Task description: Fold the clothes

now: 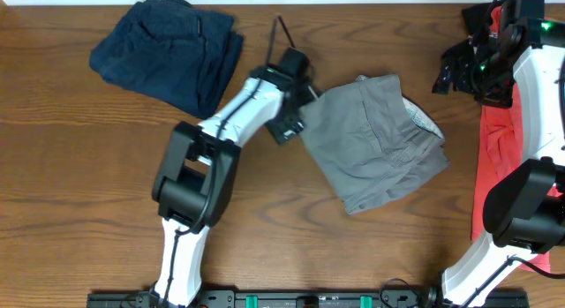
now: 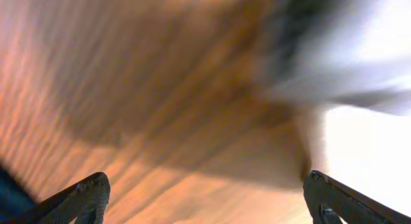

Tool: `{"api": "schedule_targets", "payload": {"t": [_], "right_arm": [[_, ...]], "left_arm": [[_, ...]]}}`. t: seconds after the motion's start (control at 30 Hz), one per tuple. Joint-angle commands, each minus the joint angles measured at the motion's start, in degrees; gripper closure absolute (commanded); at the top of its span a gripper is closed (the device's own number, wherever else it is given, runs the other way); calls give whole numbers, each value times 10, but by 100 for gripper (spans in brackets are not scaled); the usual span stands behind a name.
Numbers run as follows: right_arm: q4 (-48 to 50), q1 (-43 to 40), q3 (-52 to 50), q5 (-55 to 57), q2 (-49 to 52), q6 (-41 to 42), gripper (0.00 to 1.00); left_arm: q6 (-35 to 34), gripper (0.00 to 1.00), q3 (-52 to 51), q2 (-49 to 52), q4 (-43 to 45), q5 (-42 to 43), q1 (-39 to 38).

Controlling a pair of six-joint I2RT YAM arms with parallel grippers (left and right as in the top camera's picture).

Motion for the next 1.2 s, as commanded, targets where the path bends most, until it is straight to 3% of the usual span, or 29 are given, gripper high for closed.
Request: {"api": "schedule_targets", "payload": {"t": [0.0,0.1,0.23,0.3,0.63,0.9,1.17], "right_arm": [[1,-2,-4,6,-3,5,1],[5,-2,-4,6,-3,5,1],[13,-2,-4,6,-3,7,1],[16,-4,-4,5,-3,7,1],[39,-9,-4,5,-3,10,1],[38,-9,-4,5,-3,9,1],[40,-9,-4,5,-3,9,1]], "left_arm": [[-31,2,23,-11,-13,-13,12],[-91,2,50,-37,-34,66,4],[-119,2,62,-76,-25,262,-24],[-137,2,62,-79,-4,300,-46],[-125,2,60,-27,2,299,-156],[-114,2,45,32,24,247,-189],[-63,2,45,123,21,33,-171]]}}
